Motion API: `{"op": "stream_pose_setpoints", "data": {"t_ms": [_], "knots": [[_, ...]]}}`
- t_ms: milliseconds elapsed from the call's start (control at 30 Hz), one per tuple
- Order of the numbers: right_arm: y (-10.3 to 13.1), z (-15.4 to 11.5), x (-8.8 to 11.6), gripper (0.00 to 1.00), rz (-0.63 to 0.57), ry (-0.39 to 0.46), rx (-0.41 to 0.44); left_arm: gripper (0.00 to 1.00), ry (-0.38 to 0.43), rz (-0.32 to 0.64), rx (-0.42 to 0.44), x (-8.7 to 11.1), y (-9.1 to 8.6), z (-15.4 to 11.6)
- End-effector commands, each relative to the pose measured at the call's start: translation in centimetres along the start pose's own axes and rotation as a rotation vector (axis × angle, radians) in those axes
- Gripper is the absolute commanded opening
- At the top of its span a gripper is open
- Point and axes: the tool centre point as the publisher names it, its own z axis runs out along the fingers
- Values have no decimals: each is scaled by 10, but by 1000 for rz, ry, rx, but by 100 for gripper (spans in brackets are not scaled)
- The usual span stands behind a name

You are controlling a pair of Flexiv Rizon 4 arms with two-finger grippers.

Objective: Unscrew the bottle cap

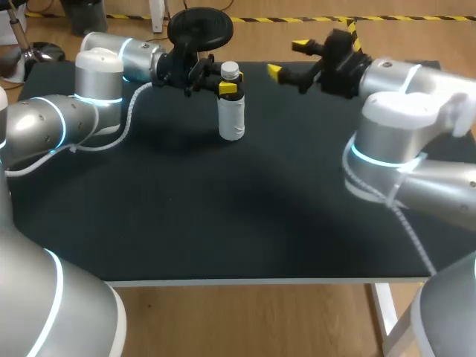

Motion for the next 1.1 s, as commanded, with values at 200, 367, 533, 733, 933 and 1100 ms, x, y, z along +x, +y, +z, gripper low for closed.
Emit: {"op": "stream_pose_setpoints", "data": {"t_ms": [200, 367, 533, 733, 933, 1100], "knots": [[-4, 40, 39, 100, 64, 8, -72, 0, -8, 2, -4, 3, -2, 1], [-6, 53, 56, 100, 60, 39, -51, 0, -8, 2, -4, 3, -2, 1], [-10, 63, 59, 100, 68, 62, -35, 0, -8, 2, -4, 3, -2, 1], [-12, 75, 64, 100, 91, 99, -36, 0, -8, 2, -4, 3, -2, 1], [-18, 88, 68, 100, 110, 121, -29, 0, -8, 2, -4, 3, -2, 1], [-23, 100, 69, 100, 117, 132, -14, 0, -8, 2, -4, 3, -2, 1]]}}
